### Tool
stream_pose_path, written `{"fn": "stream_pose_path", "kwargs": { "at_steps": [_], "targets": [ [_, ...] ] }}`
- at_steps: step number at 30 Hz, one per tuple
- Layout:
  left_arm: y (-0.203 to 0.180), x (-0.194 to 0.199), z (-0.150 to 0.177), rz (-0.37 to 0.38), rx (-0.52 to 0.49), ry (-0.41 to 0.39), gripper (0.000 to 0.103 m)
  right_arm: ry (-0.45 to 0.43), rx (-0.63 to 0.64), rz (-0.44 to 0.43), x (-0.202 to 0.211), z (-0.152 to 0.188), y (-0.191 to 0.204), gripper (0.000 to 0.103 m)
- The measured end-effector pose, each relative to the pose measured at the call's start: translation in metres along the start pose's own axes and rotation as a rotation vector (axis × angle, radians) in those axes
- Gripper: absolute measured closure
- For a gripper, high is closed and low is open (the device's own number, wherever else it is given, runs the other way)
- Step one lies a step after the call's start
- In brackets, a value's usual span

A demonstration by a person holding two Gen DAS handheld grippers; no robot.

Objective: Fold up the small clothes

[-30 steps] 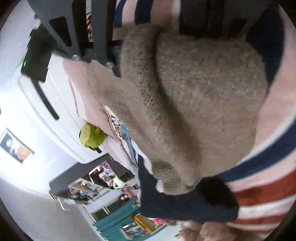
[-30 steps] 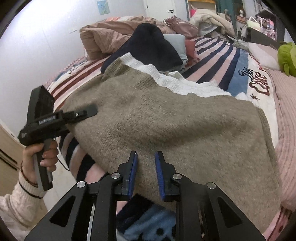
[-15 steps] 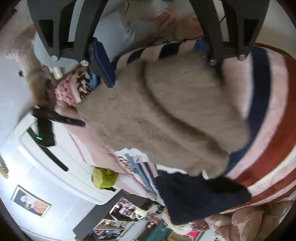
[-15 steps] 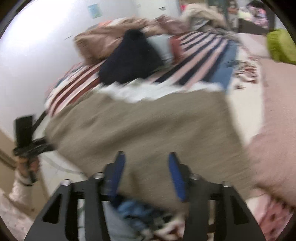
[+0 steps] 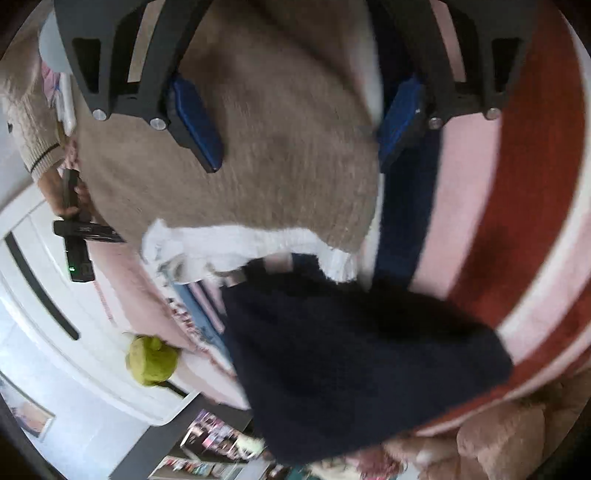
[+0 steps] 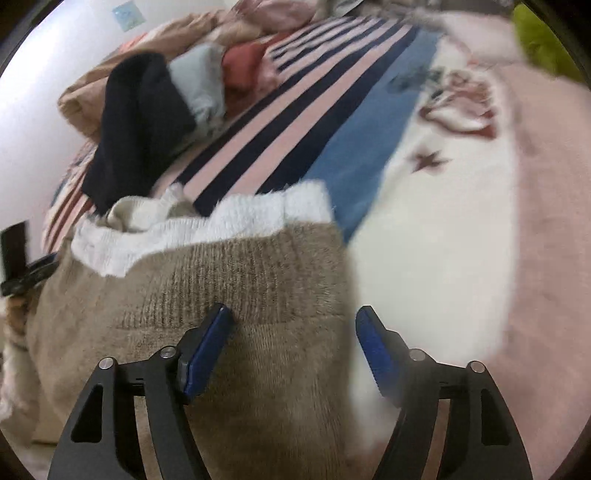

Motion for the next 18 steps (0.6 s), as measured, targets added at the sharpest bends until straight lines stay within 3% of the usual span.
{"fn": "stream_pose_path", "kwargs": {
  "at_steps": [1, 2, 3, 4, 6, 7, 9, 11, 14, 16, 18],
  "targets": [
    [-0.001, -0.003, -0.002, -0.012, -0.010, -0.001, 0.044, -0.007, -0.020, -0.042, -0.002, 0.001, -0.001, 0.069],
    [-0.001, -0.002, -0.004, -0.022, -0.024, -0.015, 0.071, -0.022, -0.033, -0.074, -0.001, 0.002, -0.001, 0.076],
    [-0.003, 0.000, -0.005, -0.011, -0.022, -0.020, 0.084, -0.049, -0.020, -0.059, 0.005, 0.003, 0.001, 0.094],
    [-0.007, 0.007, -0.004, 0.010, -0.013, -0.034, 0.085, -0.070, 0.003, -0.023, 0.011, 0.004, 0.004, 0.096],
    [-0.020, 0.021, -0.003, -0.040, -0.068, -0.076, 0.087, -0.137, 0.019, 0.030, 0.030, 0.006, 0.009, 0.097],
    [-0.028, 0.036, -0.004, -0.071, -0.107, -0.134, 0.087, -0.184, 0.016, 0.046, 0.043, 0.006, 0.011, 0.097],
    [-0.037, 0.065, -0.013, -0.057, -0.114, -0.253, 0.087, -0.260, 0.012, 0.098, 0.068, 0.004, 0.012, 0.098],
    [-0.037, 0.073, -0.028, -0.080, -0.094, -0.294, 0.087, -0.292, 0.000, 0.126, 0.084, -0.005, 0.009, 0.098],
    [-0.028, 0.056, -0.047, -0.209, -0.115, -0.285, 0.087, -0.272, -0.023, 0.194, 0.073, -0.023, 0.003, 0.098],
    [-0.012, 0.034, -0.052, -0.234, -0.065, -0.233, 0.086, -0.239, -0.028, 0.223, 0.052, -0.029, -0.005, 0.097],
    [0.002, 0.009, -0.052, -0.251, -0.007, -0.149, 0.077, -0.165, -0.066, 0.216, 0.021, -0.027, -0.018, 0.096]
  ]
}}
Point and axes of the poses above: each gripper's, at about its wrist camera, not at the fingertips, and x roughly against the way its jaws point, y to its left, z to its underside, the point moved 4 cm from there along -x, roughly the way its jaws point, and after that the axes turned 5 degrees about z, right-handed, at the moved point
